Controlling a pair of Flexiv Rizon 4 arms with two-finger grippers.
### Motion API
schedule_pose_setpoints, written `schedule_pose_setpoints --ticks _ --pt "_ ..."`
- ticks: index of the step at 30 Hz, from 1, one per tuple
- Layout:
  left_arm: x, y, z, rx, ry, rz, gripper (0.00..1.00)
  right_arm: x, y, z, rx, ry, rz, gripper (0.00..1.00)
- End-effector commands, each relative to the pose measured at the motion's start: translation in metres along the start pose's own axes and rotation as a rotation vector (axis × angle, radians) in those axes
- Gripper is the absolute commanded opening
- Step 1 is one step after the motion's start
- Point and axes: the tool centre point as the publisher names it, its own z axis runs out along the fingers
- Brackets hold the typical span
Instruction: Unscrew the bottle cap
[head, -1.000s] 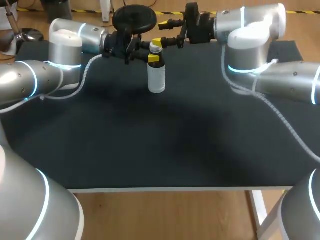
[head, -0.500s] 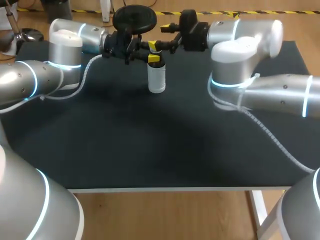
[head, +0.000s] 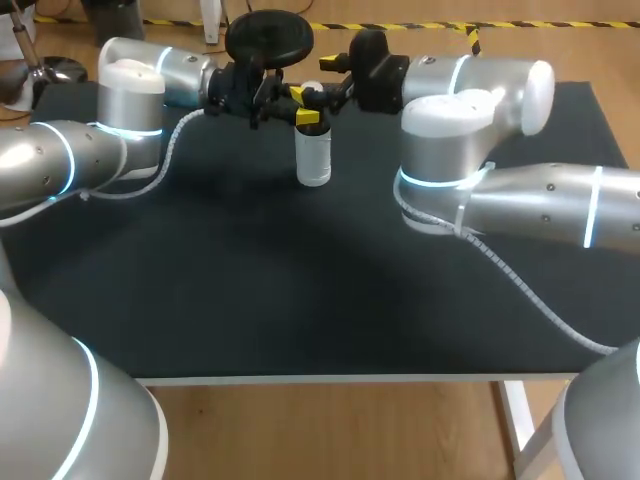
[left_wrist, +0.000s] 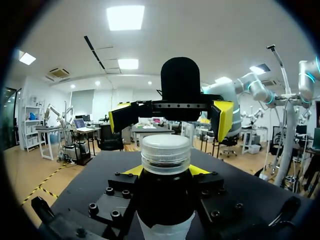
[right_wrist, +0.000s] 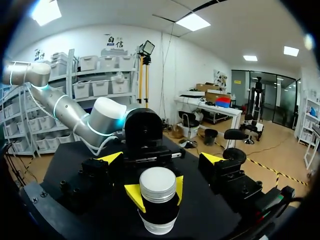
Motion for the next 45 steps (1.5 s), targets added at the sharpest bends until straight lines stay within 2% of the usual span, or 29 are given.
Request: schedule_pose_setpoints --ticks 1,15,34,37,38,40,45 --pt "-0.004 0.002 0.000 0.003 0.007 -0.001 0.00 0.003 -0.005 0.002 -0.009 -0.018 0.005 1.00" --pt "-0.004 0.002 0.000 0.003 0.007 -0.001 0.00 0.003 -0.011 0.005 -0.049 -0.003 0.049 1.00" --pt "-0.004 0.002 0.000 0.003 0.007 -0.001 0.00 0.000 -0.014 0.007 -0.061 -0.006 0.070 1.00" --pt "-0.004 0.002 0.000 0.003 0.007 -0.001 0.00 0.000 -0.014 0.008 -0.063 -0.003 0.070 0.78" --pt "-0.004 0.002 0.000 0.003 0.007 -0.001 0.00 0.000 -0.014 0.008 -0.062 -0.003 0.070 0.65" --pt "-0.004 0.002 0.000 0.003 0.007 -0.001 0.00 0.000 -0.014 0.008 -0.061 -0.002 0.070 0.49" --pt "-0.004 0.002 0.000 0.003 0.007 -0.001 0.00 0.000 -0.015 0.008 -0.056 -0.001 0.070 0.31"
